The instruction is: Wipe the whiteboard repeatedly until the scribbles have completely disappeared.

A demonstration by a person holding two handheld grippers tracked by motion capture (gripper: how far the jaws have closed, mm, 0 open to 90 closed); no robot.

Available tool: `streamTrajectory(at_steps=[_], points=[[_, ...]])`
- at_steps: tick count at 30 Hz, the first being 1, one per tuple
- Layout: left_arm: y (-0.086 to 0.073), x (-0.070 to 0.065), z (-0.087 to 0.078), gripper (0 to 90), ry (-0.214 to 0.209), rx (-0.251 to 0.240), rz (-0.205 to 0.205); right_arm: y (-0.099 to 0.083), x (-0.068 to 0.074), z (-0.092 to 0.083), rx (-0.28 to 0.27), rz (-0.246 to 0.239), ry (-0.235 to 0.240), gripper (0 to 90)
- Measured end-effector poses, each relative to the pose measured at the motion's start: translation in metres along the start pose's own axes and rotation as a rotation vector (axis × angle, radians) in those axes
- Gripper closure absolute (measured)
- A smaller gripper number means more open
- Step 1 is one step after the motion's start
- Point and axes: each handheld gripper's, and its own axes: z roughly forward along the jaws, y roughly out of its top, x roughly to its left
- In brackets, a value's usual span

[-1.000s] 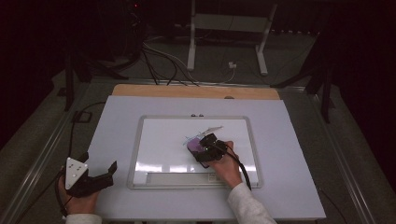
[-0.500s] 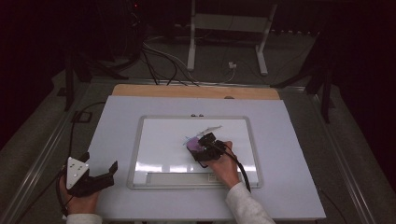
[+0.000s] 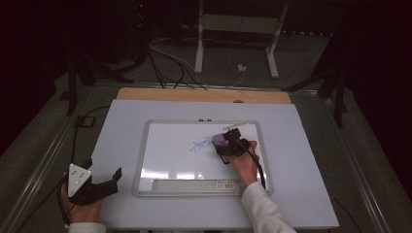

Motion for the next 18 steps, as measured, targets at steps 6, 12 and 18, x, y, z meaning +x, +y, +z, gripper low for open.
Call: streamTrajectory(at_steps=[6, 12, 18], points=[[0.000, -0.001, 0.001, 0.8, -0.003, 0.004, 0.004, 0.004, -0.004, 0.001, 0.008, -0.012, -0.038, 41.2], [0.000, -0.001, 0.000, 0.9, -0.001, 0.002, 0.004, 0.003, 0.029, 0.002, 0.028, -0.132, 0.113, 41.2], [0.000, -0.001, -0.001, 0.9, 0.000, -0.003, -0.001, 0.006, 0.031, 0.004, 0.037, -0.160, 0.118, 41.2]])
